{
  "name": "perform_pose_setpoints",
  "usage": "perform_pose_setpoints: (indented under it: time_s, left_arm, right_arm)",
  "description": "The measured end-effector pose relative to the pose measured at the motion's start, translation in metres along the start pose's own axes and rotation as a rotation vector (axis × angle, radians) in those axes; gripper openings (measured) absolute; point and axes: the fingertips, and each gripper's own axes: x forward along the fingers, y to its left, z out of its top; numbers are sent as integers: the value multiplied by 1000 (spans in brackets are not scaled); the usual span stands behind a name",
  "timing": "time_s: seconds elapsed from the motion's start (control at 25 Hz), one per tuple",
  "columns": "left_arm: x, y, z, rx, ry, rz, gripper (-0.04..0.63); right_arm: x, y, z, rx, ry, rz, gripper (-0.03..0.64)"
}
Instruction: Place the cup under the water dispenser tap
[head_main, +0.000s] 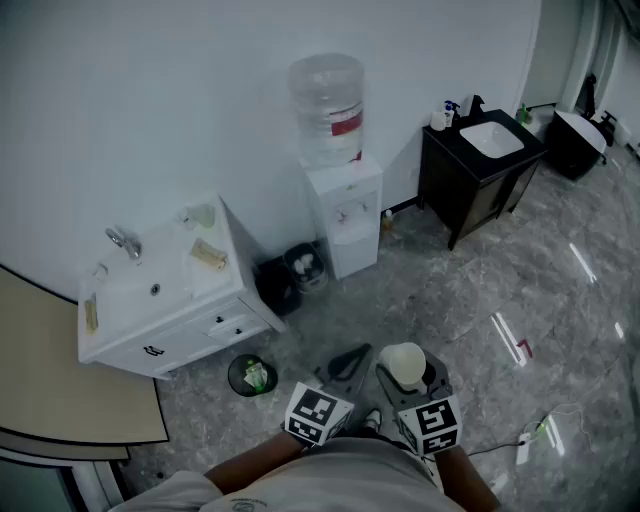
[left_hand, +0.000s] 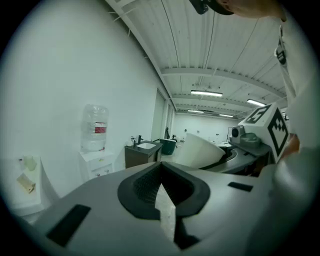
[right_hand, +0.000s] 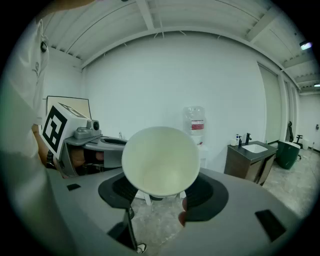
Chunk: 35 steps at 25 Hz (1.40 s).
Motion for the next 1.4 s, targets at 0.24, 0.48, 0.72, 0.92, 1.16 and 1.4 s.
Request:
perform_pose_setpoints:
  time_s: [0.24,0.48,0.72,0.92,1.16,1.4]
  left_arm:
    - [7,-5,4,-5,-8,13,5]
    - [21,-10,4,-3,2,30,6]
    - [40,-10,4,0,-2,60,5]
    - [58,1,6,0,5,73,5]
    - [93,37,7,-4,7,77,6]
    - [144,98,21,20,-7,64,6]
  right_arm:
    - [-3,-5,-3,13,14,22,278]
    - [-8,-26,-15,12,30,22,278]
    - [-6,-46,-13,14,22,42,278]
    - [7,-70,-13,19,14,31,278]
    - [53,-98,-6,14,32,34,278]
    - [128,-134,14,12,39,32,278]
